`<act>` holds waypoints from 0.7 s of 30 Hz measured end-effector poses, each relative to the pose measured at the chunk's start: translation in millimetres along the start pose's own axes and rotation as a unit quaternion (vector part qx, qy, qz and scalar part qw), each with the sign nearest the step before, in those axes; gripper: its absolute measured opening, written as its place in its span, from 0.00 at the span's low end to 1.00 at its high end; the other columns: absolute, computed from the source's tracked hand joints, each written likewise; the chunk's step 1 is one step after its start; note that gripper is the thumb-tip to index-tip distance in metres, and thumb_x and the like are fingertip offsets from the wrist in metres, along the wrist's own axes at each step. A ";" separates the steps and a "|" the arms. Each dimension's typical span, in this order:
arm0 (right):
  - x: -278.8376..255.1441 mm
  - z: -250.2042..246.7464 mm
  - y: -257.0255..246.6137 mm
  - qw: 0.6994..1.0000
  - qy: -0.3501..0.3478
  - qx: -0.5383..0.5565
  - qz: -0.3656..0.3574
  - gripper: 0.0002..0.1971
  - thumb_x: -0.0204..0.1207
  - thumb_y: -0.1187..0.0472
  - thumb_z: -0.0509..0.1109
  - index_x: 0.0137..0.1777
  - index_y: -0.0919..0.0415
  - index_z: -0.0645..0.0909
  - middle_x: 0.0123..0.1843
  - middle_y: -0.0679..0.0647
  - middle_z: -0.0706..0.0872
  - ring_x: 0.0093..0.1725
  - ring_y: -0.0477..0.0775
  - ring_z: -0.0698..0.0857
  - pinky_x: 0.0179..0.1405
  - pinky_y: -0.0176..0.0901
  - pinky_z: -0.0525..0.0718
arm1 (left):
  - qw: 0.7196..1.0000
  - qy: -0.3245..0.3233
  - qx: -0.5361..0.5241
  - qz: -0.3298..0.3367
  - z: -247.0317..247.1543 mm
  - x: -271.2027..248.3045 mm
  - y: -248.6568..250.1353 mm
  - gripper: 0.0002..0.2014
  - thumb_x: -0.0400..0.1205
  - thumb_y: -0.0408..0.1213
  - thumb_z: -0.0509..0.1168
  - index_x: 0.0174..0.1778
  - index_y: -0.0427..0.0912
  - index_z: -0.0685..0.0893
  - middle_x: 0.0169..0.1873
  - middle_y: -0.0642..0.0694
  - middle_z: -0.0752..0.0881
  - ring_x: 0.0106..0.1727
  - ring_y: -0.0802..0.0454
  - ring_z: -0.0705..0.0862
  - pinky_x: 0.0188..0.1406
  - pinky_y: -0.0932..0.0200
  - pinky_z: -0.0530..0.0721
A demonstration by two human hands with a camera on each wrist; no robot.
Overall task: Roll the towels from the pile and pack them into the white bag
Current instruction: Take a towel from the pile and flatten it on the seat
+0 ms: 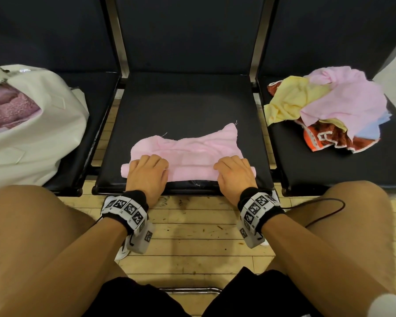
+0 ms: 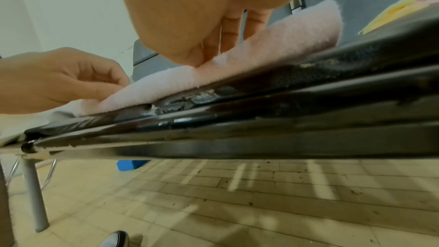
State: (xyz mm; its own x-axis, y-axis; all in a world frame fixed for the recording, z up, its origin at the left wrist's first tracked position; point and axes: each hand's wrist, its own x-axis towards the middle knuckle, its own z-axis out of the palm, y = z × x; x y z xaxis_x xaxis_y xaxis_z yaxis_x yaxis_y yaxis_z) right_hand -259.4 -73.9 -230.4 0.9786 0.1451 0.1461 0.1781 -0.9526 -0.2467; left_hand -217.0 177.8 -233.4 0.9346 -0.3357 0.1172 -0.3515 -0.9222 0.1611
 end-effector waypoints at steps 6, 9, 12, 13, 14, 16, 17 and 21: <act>-6.1 3.0 -3.2 0.999 -0.040 0.008 0.008 0.15 0.73 0.55 0.71 0.58 0.57 0.85 0.53 0.51 0.87 0.54 0.58 0.81 0.60 0.54 0.78 | 1.000 -0.021 -0.004 0.009 5.6 -7.0 4.5 0.15 0.81 0.54 0.64 0.55 0.49 0.85 0.50 0.52 0.86 0.53 0.46 0.82 0.63 0.45 0.74; -4.1 4.9 -1.3 0.999 -0.040 0.005 0.014 0.15 0.74 0.62 0.71 0.61 0.59 0.85 0.55 0.55 0.88 0.56 0.62 0.83 0.64 0.56 0.77 | 0.999 -0.040 0.005 0.012 5.5 -6.7 2.2 0.16 0.81 0.49 0.64 0.62 0.49 0.84 0.55 0.52 0.87 0.57 0.46 0.82 0.68 0.46 0.71; 0.2 -0.5 -2.1 0.997 -0.080 -0.011 0.013 0.18 0.80 0.63 0.63 0.69 0.59 0.80 0.61 0.56 0.85 0.61 0.61 0.80 0.69 0.53 0.71 | 0.999 -0.039 -0.002 0.003 1.9 -4.4 1.0 0.14 0.83 0.45 0.62 0.63 0.47 0.84 0.53 0.49 0.88 0.56 0.44 0.82 0.66 0.46 0.72; 1.0 -3.0 -2.6 0.995 -0.095 -0.011 0.012 0.19 0.81 0.64 0.60 0.72 0.58 0.78 0.62 0.55 0.84 0.62 0.60 0.79 0.69 0.51 0.70 | 0.999 -0.039 -0.004 -0.001 0.5 -4.0 1.7 0.14 0.83 0.44 0.62 0.62 0.47 0.83 0.52 0.49 0.88 0.55 0.44 0.82 0.64 0.46 0.72; 1.7 -5.7 -3.0 0.994 -0.105 -0.007 0.014 0.20 0.82 0.64 0.58 0.73 0.57 0.76 0.64 0.55 0.83 0.62 0.59 0.78 0.68 0.50 0.70 | 0.999 -0.038 -0.003 -0.004 -0.7 -3.8 2.5 0.13 0.83 0.44 0.60 0.62 0.47 0.82 0.50 0.49 0.88 0.53 0.44 0.81 0.63 0.46 0.71; 3.8 -9.8 -3.6 0.992 -0.123 0.003 0.030 0.21 0.83 0.65 0.55 0.74 0.57 0.74 0.63 0.54 0.83 0.60 0.59 0.79 0.63 0.50 0.75 | 0.999 -0.047 0.005 -0.012 -2.6 -3.5 3.6 0.13 0.84 0.44 0.58 0.61 0.48 0.81 0.45 0.50 0.87 0.50 0.45 0.79 0.60 0.47 0.70; 4.4 -10.5 -4.0 0.991 -0.130 0.005 0.038 0.20 0.83 0.65 0.54 0.73 0.57 0.73 0.62 0.54 0.82 0.57 0.59 0.81 0.59 0.52 0.78 | 0.998 -0.054 0.009 -0.014 -3.4 -3.1 4.3 0.13 0.84 0.45 0.57 0.61 0.49 0.80 0.42 0.51 0.86 0.48 0.46 0.78 0.59 0.47 0.70; 3.9 -7.1 -2.4 0.994 -0.102 0.007 0.039 0.16 0.84 0.64 0.57 0.69 0.58 0.76 0.57 0.55 0.84 0.50 0.61 0.83 0.52 0.55 0.83 | 0.998 -0.056 0.000 -0.019 -2.4 -3.9 2.8 0.14 0.84 0.46 0.55 0.61 0.49 0.80 0.47 0.50 0.86 0.47 0.46 0.80 0.57 0.47 0.71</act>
State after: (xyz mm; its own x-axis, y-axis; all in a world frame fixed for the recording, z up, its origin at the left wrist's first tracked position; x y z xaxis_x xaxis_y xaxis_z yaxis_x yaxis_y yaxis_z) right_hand -256.7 -73.0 -222.4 0.9897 0.1240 -0.0713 0.1012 -0.9594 -0.2631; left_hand -221.8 177.0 -231.1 0.9478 -0.3189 0.0005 -0.3147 -0.9351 0.1631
